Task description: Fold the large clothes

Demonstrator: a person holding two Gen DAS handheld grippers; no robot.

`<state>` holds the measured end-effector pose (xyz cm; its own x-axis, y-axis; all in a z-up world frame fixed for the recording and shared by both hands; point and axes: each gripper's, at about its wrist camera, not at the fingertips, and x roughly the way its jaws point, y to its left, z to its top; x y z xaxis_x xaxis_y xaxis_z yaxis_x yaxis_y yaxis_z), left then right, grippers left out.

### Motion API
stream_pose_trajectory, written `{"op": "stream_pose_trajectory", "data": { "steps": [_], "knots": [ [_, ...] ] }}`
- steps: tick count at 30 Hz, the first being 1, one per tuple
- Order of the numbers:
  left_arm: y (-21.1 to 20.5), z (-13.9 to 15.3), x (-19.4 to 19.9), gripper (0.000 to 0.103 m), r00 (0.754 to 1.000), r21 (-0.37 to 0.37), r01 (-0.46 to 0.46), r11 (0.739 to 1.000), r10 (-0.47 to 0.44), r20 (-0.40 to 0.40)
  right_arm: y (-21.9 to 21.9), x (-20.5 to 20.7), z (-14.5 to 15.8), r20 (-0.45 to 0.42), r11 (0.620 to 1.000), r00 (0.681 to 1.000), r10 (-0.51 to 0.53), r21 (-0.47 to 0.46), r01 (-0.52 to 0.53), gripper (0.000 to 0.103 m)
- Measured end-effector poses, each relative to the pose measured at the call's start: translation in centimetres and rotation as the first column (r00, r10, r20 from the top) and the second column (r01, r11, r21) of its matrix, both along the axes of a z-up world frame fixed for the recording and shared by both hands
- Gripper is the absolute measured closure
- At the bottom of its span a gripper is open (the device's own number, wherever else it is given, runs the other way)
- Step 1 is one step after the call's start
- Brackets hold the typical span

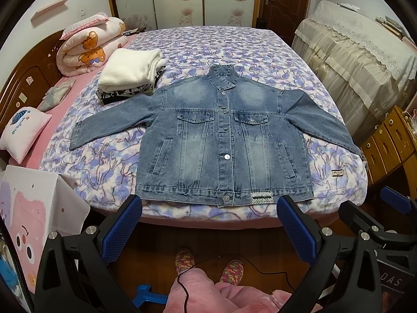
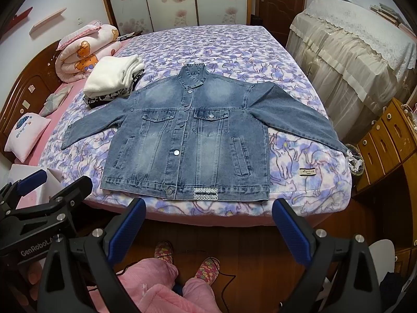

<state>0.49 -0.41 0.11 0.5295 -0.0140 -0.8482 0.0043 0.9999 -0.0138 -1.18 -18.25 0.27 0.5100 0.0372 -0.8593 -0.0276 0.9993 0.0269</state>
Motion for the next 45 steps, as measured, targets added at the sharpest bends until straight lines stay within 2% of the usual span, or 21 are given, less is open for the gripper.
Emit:
{"op": "stream_pose_trajectory", "data": {
  "steps": [17, 33, 39, 45],
  "knots": [
    [0.0, -0.1, 0.0, 0.001, 1.0, 0.003, 0.001, 1.0, -0.001, -0.006, -0.6, 0.5, 0.0, 0.003, 1.0, 1.0, -0.001, 0.005, 0.001, 0.005],
    [0.3, -1.3, 2.9, 0.001, 0.996, -0.016, -0.072, 0.997, 0.072, -0.055, -0.1, 3.5, -0.6, -0.007, 0.998, 0.998, 0.065, 0.0, -0.065, 0.005],
    [2.1, -2.0, 4.9, 0.001, 0.994, -0.018, -0.087, 0.996, 0.085, -0.073, 0.9, 5.7, -1.2, -0.026, 0.998, 0.998, 0.064, 0.019, -0.064, 0.005],
    [6.4, -3.1, 8.0, 0.001, 0.987, -0.023, -0.113, 0.993, 0.11, -0.116, 3.8, 9.3, -2.3, -0.063, 0.998, 0.997, 0.055, 0.037, -0.052, 0.005]
  ]
}}
